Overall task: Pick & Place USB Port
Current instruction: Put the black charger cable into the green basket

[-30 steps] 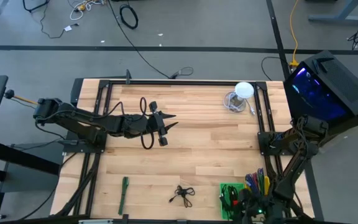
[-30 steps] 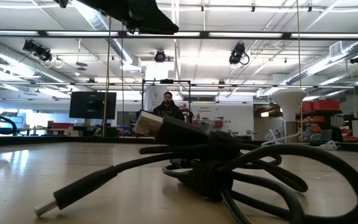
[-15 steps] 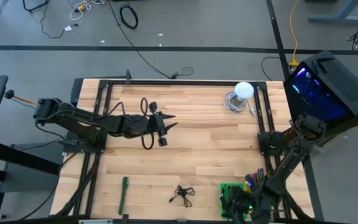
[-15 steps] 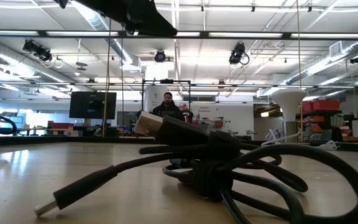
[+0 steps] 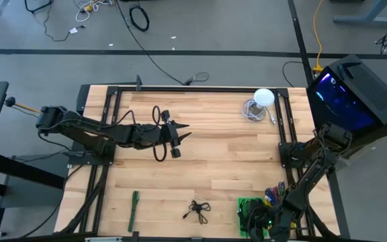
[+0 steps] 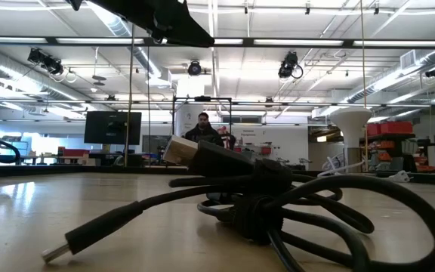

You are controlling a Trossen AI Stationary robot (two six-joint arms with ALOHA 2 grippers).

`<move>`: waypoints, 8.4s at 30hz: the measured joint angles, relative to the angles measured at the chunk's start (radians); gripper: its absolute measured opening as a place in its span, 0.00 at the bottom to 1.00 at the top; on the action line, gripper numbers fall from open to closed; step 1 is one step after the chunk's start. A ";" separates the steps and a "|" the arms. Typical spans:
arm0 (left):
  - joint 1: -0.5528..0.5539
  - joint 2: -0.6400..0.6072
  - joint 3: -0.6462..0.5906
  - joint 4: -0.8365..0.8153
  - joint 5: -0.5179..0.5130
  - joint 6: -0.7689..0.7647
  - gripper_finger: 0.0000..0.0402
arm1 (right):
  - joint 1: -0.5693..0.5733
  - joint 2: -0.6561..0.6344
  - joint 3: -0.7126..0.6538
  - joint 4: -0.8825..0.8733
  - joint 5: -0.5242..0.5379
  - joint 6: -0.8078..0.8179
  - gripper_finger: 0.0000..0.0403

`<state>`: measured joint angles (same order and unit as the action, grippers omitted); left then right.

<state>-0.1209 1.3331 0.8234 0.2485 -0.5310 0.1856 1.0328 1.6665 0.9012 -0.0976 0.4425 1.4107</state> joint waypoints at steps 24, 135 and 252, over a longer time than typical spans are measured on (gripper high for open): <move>0.000 0.000 0.000 -0.016 0.000 -0.018 0.34 | 0.011 0.001 0.000 -0.126 -0.002 0.092 0.45; -0.565 0.542 0.799 -1.516 -0.469 -1.182 0.01 | -0.447 0.011 0.000 0.134 -0.018 -0.813 0.45; -0.528 0.286 0.218 -0.125 -0.869 -0.251 0.15 | 0.080 -0.103 0.000 -0.237 0.255 0.179 0.07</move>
<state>-0.6491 1.6196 1.0412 0.1233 -1.4002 -0.0659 1.1133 1.5639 0.9012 -0.3349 0.6974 1.5894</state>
